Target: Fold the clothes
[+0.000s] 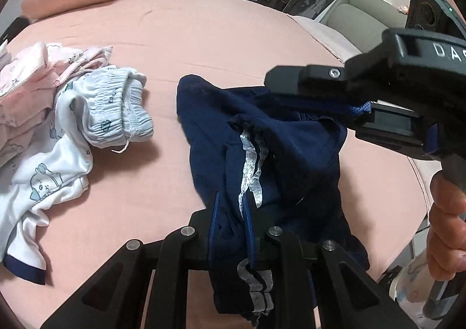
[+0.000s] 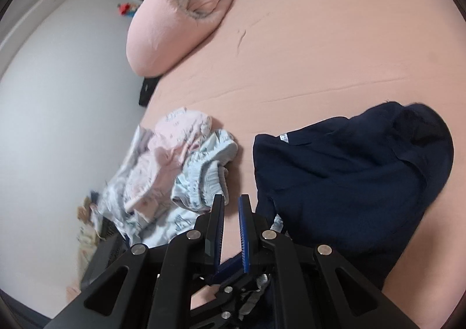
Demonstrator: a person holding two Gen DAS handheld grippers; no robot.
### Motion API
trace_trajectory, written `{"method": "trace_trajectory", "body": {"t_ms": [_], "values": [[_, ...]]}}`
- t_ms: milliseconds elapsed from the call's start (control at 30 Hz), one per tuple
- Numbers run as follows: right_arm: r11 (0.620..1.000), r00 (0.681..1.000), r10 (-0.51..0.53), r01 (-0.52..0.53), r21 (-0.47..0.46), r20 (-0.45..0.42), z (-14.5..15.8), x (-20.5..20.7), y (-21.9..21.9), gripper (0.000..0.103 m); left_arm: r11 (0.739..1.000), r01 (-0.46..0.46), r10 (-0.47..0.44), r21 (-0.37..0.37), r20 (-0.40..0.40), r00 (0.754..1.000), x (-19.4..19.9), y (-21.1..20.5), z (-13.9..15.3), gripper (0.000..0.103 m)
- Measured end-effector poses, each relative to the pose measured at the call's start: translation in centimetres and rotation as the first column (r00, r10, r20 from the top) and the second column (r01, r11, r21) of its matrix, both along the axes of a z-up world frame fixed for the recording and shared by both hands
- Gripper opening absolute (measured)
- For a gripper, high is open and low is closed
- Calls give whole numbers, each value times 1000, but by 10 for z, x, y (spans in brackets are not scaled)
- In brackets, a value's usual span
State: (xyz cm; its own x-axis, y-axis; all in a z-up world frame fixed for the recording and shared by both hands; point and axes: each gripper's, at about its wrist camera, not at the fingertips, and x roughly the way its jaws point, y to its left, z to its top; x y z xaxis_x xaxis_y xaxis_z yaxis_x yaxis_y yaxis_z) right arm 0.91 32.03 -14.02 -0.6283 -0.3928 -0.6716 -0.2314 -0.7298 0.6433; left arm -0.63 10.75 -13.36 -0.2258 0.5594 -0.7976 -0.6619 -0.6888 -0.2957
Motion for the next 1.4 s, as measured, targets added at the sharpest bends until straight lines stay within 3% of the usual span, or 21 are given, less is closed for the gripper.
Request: {"method": "trace_trajectory", "body": {"t_ms": [167, 300, 333, 433, 467, 633, 833, 1167, 1400], "values": [[1000, 999, 15, -15, -2, 52, -5, 13, 2, 9, 1000, -1, 1, -13, 42, 999, -7, -6, -3, 15], [999, 995, -19, 22, -29, 93, -9, 30, 18, 10, 999, -25, 28, -45, 65, 997, -24, -8, -1, 32], [998, 994, -36, 41, -42, 99, -11, 36, 24, 14, 999, -28, 31, -41, 54, 998, -28, -8, 0, 39], [990, 989, -96, 106, -93, 111, -18, 53, 45, 40, 999, -38, 39, -31, 21, 999, -38, -9, 4, 60], [987, 988, -109, 121, -107, 113, -20, 56, 50, 44, 999, -41, 41, -28, 10, 999, -42, -9, 5, 60], [971, 980, -153, 172, -163, 124, -30, 72, 69, 45, 998, -49, 49, -30, -14, 999, -41, -2, 10, 61], [958, 977, -174, 197, -210, 124, -42, 82, 80, 45, 1000, -11, 11, 2, 44, 999, -34, 19, 13, 61], [927, 959, -238, 271, -259, 152, -64, 82, 97, 45, 999, 43, -41, -17, 114, 993, -24, 51, -1, 61], [910, 953, -264, 298, -288, 151, -74, 73, 102, 45, 995, 97, -95, -26, 86, 992, -10, 59, -3, 61]]}}
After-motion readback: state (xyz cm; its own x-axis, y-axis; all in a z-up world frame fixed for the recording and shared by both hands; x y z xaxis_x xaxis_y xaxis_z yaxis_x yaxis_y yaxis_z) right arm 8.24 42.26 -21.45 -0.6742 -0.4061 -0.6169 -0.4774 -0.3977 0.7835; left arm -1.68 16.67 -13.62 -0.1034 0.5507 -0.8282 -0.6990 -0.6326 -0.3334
